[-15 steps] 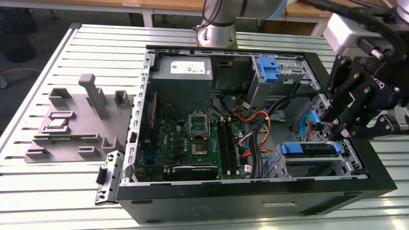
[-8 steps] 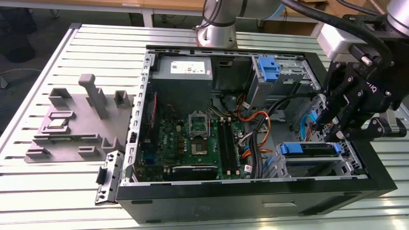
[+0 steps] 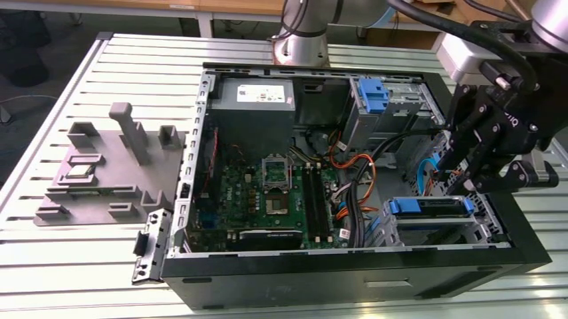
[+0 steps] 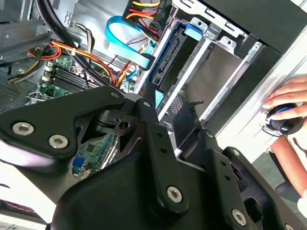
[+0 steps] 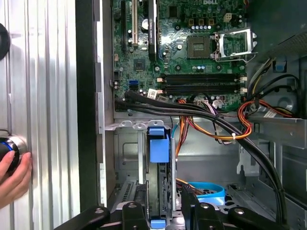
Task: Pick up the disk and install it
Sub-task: 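Insert the disk into the insertion slot, then insert the first disk wire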
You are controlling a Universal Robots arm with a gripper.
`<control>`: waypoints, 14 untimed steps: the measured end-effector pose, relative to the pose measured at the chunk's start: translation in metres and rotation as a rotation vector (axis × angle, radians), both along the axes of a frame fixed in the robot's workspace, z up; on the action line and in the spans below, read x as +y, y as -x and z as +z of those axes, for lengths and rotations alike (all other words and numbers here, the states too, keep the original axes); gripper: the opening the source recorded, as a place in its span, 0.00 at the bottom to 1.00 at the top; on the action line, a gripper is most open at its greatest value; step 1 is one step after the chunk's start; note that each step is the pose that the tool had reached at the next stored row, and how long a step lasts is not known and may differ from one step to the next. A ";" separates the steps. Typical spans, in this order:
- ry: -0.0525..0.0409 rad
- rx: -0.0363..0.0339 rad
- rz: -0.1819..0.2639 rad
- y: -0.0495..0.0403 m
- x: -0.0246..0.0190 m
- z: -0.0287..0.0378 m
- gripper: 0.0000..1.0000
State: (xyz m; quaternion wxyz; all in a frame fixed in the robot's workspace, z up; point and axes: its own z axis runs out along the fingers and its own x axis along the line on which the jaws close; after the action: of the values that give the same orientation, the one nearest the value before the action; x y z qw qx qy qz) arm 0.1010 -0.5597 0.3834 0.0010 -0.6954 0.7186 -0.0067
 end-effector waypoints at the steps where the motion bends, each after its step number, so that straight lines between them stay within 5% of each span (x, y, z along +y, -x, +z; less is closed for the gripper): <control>1: 0.0001 0.0000 0.000 0.0000 0.0000 -0.0005 0.42; 14: 0.0000 0.0000 0.000 0.0001 0.0000 -0.0036 0.42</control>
State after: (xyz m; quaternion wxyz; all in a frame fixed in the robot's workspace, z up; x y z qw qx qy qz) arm 0.1008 -0.5598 0.3798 0.0010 -0.6954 0.7186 -0.0067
